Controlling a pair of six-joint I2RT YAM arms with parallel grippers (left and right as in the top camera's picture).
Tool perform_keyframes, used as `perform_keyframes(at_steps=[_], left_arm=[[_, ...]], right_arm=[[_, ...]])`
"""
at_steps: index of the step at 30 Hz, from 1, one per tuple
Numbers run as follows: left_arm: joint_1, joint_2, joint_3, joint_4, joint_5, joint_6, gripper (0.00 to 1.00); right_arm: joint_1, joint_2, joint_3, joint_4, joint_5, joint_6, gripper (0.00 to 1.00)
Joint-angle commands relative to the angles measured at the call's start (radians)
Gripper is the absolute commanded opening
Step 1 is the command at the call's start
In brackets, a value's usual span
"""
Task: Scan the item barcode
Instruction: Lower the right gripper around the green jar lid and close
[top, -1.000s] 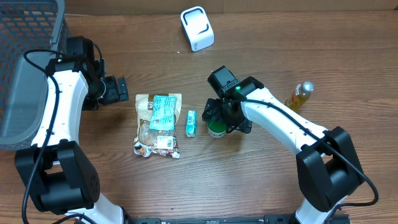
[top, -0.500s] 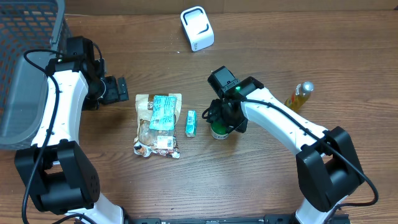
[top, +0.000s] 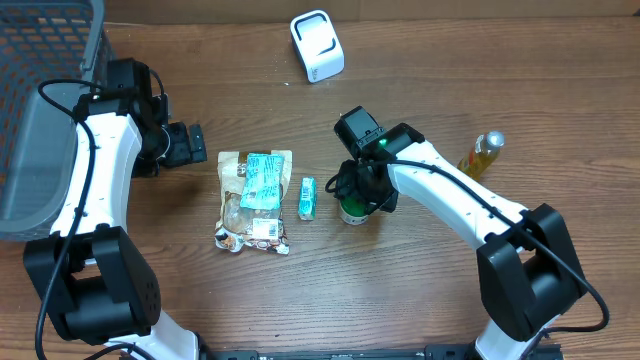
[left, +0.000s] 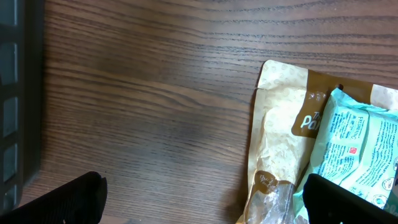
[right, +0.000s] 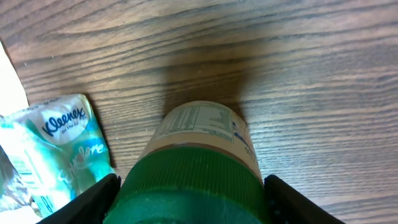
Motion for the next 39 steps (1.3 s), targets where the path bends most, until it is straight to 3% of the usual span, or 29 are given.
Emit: perform_keyframes(at_steps=[1,7,17,21,23,28,39], left_arm=[[0.004,0.014,0.022,0.001,0.008,0.007,1.0],[0.004,0.014,0.022,0.001,0.008,0.007,1.0],[0.004,0.014,0.022,0.001,0.008,0.007,1.0],[0.004,0.014,0.022,0.001,0.008,0.007,0.99],[0.004,0.014,0.022,0.001,0.008,0.007,0.99],[0.004,0.014,0.022,0.001,0.008,0.008,1.0],[0.004,0.014,0.022,0.001,0.008,0.007,1.0]], right_arm=[[0.006,-0.015,-0.006,0.004,0.033,-0.071,0.65],[0.005,-0.015,-0.006,0.005,0.052,-0.179,0.62],[0.005,-0.015,-0.006,0.006,0.227,-0.18,0.57],[0.005,-0.015,-0.006,0.005,0.211,-0.18,0.56],[0.005,-0.015,-0.006,0.004,0.204,-0.18,0.66],[0.005,-0.015,-0.006,-0.002,0.204,-0.179,0.74],[0.005,-0.015,-0.006,-0.017,0.152,-0.105,0.76]])
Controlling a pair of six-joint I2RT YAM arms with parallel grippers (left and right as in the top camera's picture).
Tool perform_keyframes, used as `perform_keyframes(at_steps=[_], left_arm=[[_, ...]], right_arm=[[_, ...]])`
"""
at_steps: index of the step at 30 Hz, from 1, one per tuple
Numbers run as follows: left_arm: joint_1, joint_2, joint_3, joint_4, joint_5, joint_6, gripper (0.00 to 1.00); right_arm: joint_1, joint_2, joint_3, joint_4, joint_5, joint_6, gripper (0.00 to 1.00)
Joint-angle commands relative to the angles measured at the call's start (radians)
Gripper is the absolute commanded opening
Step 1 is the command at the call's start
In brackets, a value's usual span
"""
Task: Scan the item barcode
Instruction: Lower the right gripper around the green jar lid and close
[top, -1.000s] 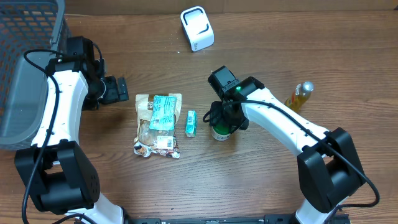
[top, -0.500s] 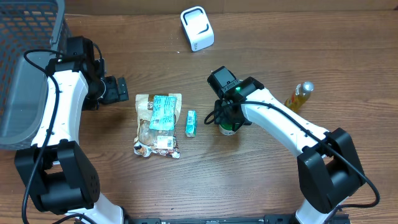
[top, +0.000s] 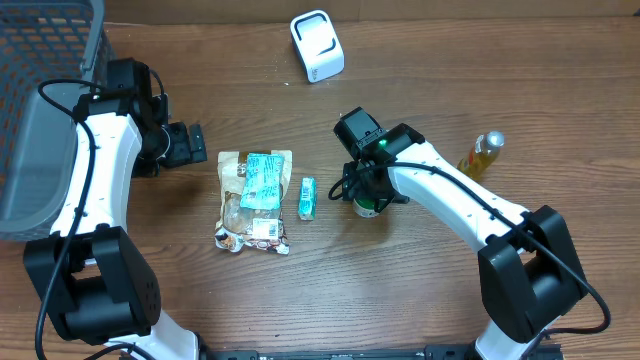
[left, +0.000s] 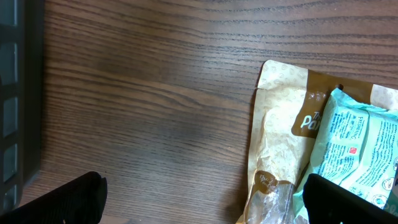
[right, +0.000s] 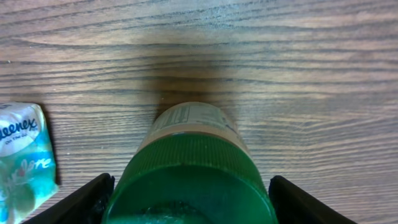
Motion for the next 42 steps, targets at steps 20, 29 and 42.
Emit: perform_keyframes(at_steps=[20,29,42], left_arm=[[0.004,0.014,0.022,0.001,0.008,0.007,1.0],[0.004,0.014,0.022,0.001,0.008,0.007,1.0],[0.004,0.014,0.022,0.001,0.008,0.008,1.0]], right_arm=[[-0.001,-0.006,-0.006,0.0,-0.008,0.051,0.83],[-0.001,0.015,-0.006,0.016,0.0,0.051,0.84],[-0.001,0.015,-0.025,0.021,0.0,0.051,0.84]])
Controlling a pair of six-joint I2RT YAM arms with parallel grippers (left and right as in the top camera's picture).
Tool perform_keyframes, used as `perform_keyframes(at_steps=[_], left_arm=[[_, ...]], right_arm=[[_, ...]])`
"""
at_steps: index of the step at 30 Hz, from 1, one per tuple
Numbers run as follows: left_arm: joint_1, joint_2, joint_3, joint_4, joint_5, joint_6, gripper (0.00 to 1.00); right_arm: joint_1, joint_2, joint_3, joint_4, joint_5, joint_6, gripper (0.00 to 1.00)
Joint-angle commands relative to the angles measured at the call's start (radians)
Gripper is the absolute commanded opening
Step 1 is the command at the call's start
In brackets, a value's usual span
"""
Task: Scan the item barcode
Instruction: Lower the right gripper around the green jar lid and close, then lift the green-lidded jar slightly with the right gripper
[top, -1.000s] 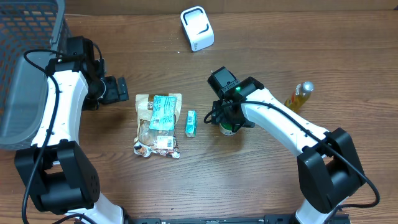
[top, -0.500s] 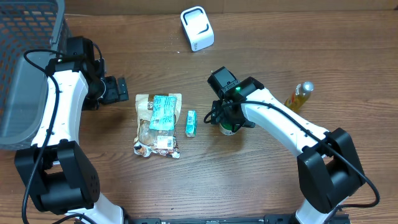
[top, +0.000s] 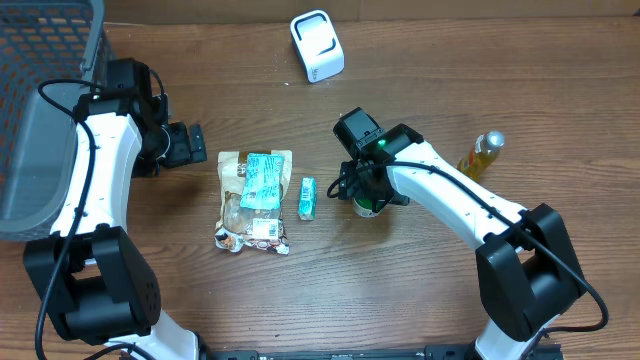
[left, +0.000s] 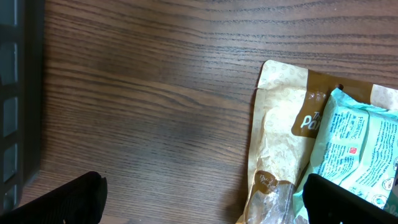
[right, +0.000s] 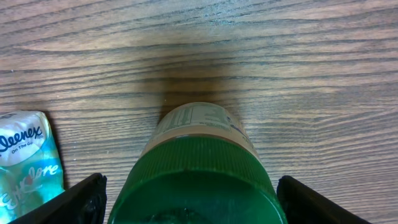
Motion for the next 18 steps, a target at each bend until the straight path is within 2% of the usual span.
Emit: perform_keyframes(at_steps=[1,18], left_arm=[[0.004,0.014,0.022,0.001,0.008,0.008,1.0],[0.004,0.014,0.022,0.001,0.008,0.008,1.0]], right_arm=[[-0.001,0.006,-0.024,0.01,0.009,0.007,0.84],[-0.001,0.006,-0.073,0.068,0.008,0.007,0.84]])
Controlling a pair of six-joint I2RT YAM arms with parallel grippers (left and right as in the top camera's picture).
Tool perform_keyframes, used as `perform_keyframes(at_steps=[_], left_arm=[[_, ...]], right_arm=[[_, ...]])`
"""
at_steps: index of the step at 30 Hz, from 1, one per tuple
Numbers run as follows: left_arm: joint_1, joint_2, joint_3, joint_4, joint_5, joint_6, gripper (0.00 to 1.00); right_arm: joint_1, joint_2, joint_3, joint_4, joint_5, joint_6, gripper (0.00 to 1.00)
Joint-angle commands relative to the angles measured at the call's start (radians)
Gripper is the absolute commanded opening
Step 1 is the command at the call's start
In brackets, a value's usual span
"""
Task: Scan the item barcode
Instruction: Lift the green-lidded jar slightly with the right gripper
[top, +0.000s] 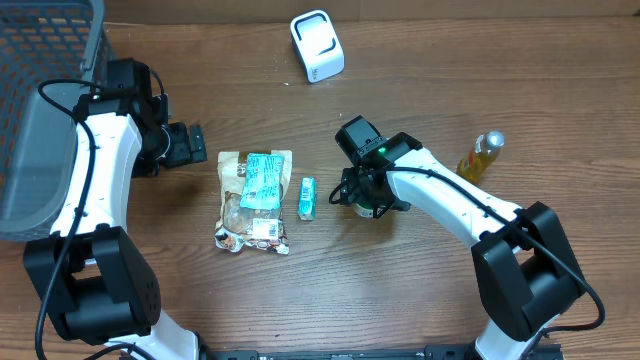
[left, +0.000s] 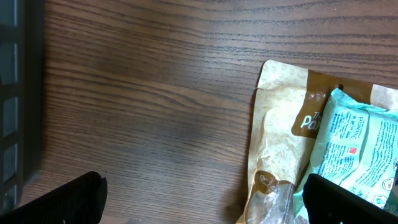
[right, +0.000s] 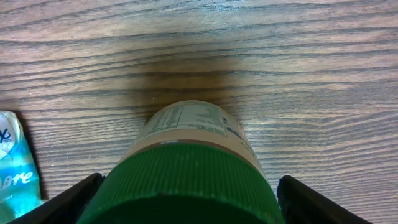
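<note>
A jar with a green ribbed lid and a pale printed label stands upright on the wooden table, mostly hidden under my right wrist in the overhead view. My right gripper is open, one finger on each side of the lid, a thin gap showing at the right finger. The white scanner sits at the back of the table. My left gripper hangs open over bare wood, left of a brown snack pouch, with nothing between its fingers.
A teal tissue pack lies just left of the jar, beside the snack pouch with a teal packet on it. A yellow bottle lies at the right. A dark mesh basket fills the far left.
The right wrist camera is closer to the jar's lid, which now fills more of the space between the fingers. The tissue pack has slid toward the left edge of that view. The left arm is unchanged.
At first my right gripper was shut on the jar's lid, the jar close to the tissue pack. Then the jar stood a little farther right. After that the fingers stood wider with gaps beside the lid, and they remain wide now. The left arm stayed still throughout.
</note>
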Motion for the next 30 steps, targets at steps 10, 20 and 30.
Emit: perform_keyframes(at_steps=[10,20,30], left_arm=[[0.004,0.014,0.022,0.001,0.008,0.007,1.0],[0.004,0.014,0.022,0.001,0.008,0.007,1.0],[0.004,0.014,0.022,0.001,0.008,0.007,1.0]], right_arm=[[-0.003,0.006,-0.006,0.022,0.001,0.006,1.0],[-0.002,0.006,-0.012,0.019,0.002,0.006,0.78],[-0.002,0.006,-0.012,0.017,0.001,0.006,0.78]])
